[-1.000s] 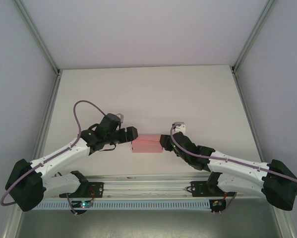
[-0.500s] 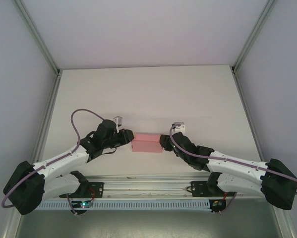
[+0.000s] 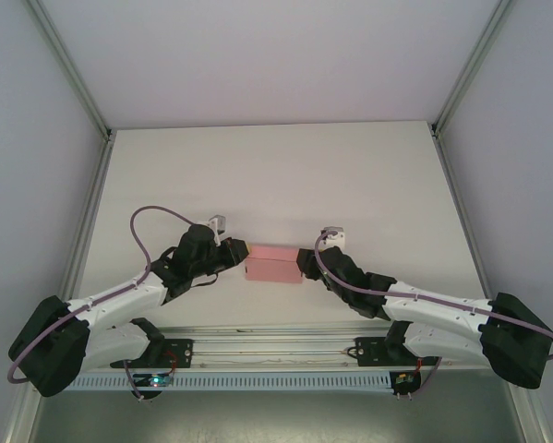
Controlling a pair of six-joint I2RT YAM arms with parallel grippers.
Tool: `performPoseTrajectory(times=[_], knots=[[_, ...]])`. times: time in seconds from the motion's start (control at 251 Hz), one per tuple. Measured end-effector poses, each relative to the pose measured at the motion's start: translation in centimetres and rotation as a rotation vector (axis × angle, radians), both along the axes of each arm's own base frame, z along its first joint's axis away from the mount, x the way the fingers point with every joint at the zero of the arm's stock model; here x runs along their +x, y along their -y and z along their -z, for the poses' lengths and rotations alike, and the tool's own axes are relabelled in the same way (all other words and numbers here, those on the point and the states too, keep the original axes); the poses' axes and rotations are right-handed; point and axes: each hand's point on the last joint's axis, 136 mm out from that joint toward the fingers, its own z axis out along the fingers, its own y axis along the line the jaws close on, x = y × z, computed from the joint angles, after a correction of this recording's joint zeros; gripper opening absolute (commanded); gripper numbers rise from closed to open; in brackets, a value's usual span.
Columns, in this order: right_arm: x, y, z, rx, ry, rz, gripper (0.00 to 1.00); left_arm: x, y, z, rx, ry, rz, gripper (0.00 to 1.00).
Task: Assemble paper box
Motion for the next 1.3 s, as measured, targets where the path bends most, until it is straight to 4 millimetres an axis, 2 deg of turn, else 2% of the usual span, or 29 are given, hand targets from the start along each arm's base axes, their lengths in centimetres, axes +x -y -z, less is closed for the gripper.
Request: performPoseTrajectory(times=[0.475,0.746,0.882,1.058,1.297], knots=[[0.0,0.5,0.1,0.008,0.037,-0.007,0.34,1.1,0.8,0.3,0.043,0.024,0.035,0.16],[0.1,0.3,0.0,-0.007,0.087,-0.033,0.31,1.8,1.2,0.4,0.076,0.055,0.056,0.09],[0.2,0.1,0.0,-0.016,0.103,-0.050,0.29,1.8,1.1,0.2,0.088,0.075,0.062,0.07],[0.1,-0.3,-0.2,-0.008,0.127,-0.076,0.26,1.4,0.9,0.1,0.112,0.108,0.066,0.00],[0.4,-0.7,-0.4,-0.020,0.158,-0.097,0.23,1.5,0.7,0.2,0.142,0.135,0.059,0.00]])
